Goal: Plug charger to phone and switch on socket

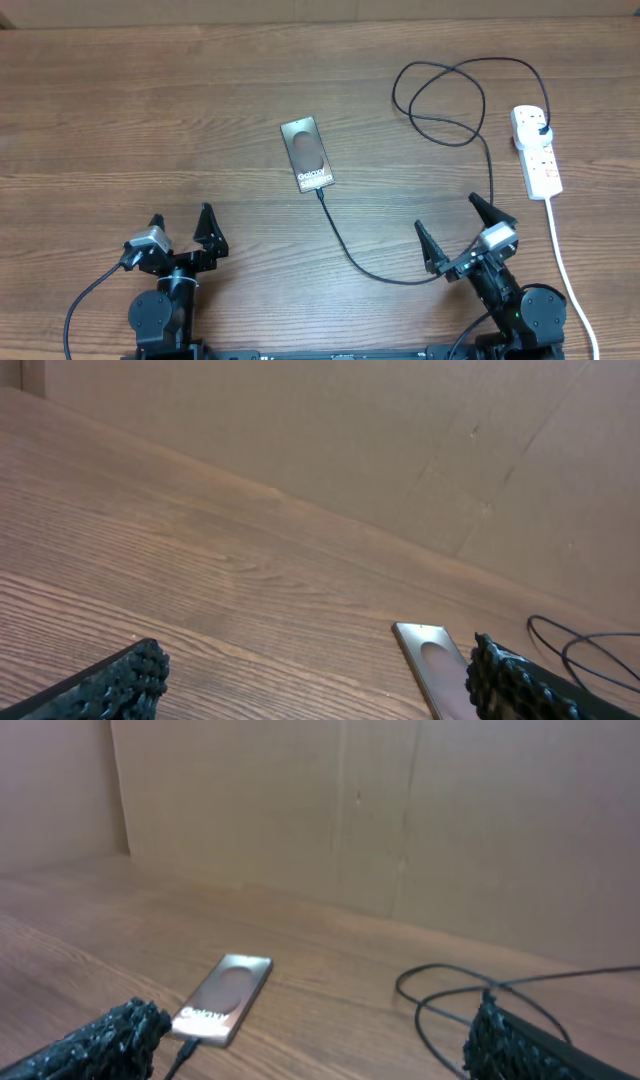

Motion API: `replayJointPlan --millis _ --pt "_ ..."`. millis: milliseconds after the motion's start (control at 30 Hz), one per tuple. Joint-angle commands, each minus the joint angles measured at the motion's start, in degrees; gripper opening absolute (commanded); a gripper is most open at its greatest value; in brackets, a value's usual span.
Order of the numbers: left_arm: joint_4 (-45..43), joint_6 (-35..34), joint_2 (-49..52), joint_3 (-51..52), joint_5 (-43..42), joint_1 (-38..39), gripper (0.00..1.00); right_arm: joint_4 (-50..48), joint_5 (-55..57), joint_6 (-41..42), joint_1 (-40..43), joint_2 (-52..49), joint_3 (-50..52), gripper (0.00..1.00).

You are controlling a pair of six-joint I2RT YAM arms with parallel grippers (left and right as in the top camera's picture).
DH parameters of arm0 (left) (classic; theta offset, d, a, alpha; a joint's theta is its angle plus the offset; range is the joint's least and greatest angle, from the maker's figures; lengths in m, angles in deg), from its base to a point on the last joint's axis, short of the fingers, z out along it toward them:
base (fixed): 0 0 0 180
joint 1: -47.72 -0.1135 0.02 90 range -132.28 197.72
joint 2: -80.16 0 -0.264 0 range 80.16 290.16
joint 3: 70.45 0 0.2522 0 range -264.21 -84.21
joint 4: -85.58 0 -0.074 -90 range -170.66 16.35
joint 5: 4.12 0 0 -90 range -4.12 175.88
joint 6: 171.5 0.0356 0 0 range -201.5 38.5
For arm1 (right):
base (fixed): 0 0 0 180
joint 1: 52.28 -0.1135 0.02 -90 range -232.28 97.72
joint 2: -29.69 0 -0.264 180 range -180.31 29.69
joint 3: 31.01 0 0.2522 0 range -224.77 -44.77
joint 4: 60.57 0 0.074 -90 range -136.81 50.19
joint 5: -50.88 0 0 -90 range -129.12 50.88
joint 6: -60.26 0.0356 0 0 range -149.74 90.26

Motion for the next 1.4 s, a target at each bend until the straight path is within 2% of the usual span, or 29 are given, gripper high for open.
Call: replayJointPlan --millis 0,300,367,400,467,1367 --pt "0.2 -0.2 -0.4 0.2 0.0 -0.3 1.0 -2.6 -0.4 0.0 -0.2 0.6 1.7 1.0" --pt "0.2 -0.2 -0.4 0.2 0.0 -0.3 1.0 -0.9 1.9 0.7 -0.2 0.7 4.3 1.0" --pt "0.2 -0.2 -0.4 0.2 0.0 -0.3 1.0 -0.9 5.9 5.0 -0.2 0.7 4.3 1.0" --pt "0.2 -0.2 -0.4 0.2 0.0 -0.3 1.0 -0.5 9.9 9.7 -0.2 0.7 4.3 1.0" --pt "0.2 -0.2 -0.4 0.2 0.0 -0.3 1.0 0.2 11.9 12.4 -0.2 0.7 4.3 1.0" --pt "0.2 -0.2 -0.4 0.2 0.0 -0.3 1.0 0.2 11.9 12.4 -0.2 0.6 4.3 1.0"
